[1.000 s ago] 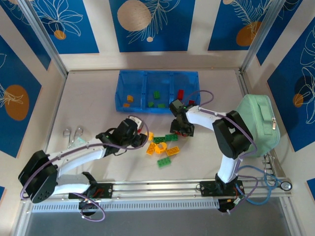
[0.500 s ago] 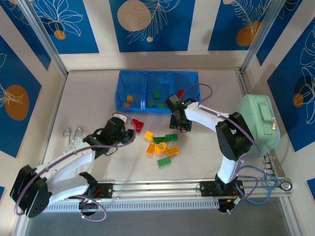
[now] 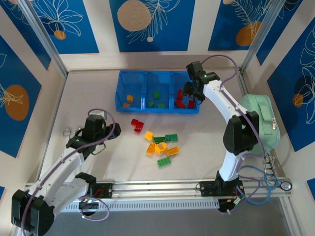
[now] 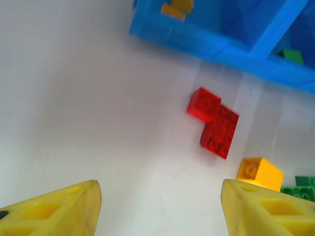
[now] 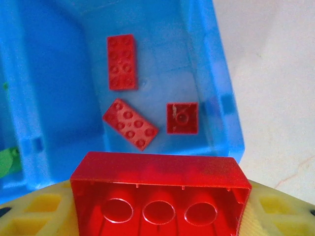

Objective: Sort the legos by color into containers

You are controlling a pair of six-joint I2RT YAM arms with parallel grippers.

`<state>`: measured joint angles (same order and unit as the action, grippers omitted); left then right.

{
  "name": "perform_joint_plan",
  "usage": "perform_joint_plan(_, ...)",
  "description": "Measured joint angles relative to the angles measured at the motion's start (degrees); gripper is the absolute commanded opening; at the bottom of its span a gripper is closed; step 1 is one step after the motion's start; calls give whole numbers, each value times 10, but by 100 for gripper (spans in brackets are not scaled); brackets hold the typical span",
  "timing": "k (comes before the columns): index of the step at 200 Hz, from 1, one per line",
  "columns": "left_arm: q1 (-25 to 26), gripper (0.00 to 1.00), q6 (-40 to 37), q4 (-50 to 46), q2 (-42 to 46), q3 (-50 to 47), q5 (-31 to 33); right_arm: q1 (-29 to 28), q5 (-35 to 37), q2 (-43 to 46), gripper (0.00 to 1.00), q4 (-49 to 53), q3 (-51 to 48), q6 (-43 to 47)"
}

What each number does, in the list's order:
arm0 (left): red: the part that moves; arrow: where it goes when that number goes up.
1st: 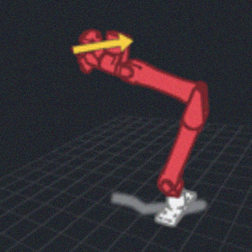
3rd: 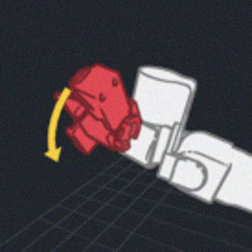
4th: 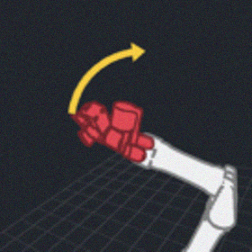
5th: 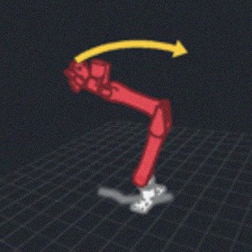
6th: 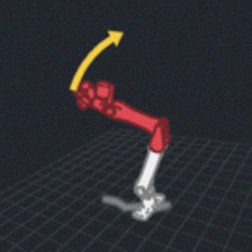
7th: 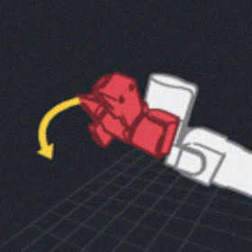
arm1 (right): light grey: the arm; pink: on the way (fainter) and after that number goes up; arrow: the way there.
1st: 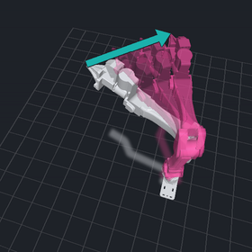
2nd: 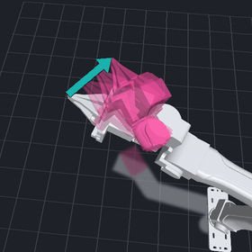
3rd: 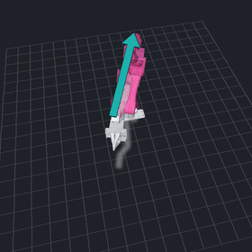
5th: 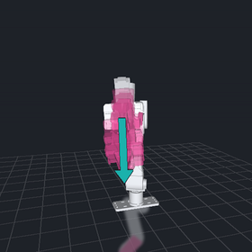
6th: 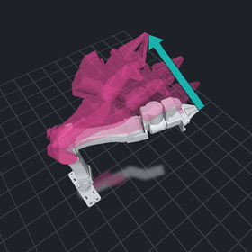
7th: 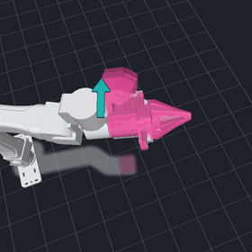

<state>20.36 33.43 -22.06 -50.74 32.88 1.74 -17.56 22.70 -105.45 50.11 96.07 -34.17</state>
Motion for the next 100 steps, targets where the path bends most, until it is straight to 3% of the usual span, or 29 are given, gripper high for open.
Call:
perform_joint_plan(62, 0, 65, 27, 7, -12, -28, -47, 27, -21, -139, 51, 41, 151, 29)
perform_joint_plan(100, 0, 65, 24, 7, -13, -27, -47, 16, -21, -185, 60, 62, 206, 38)
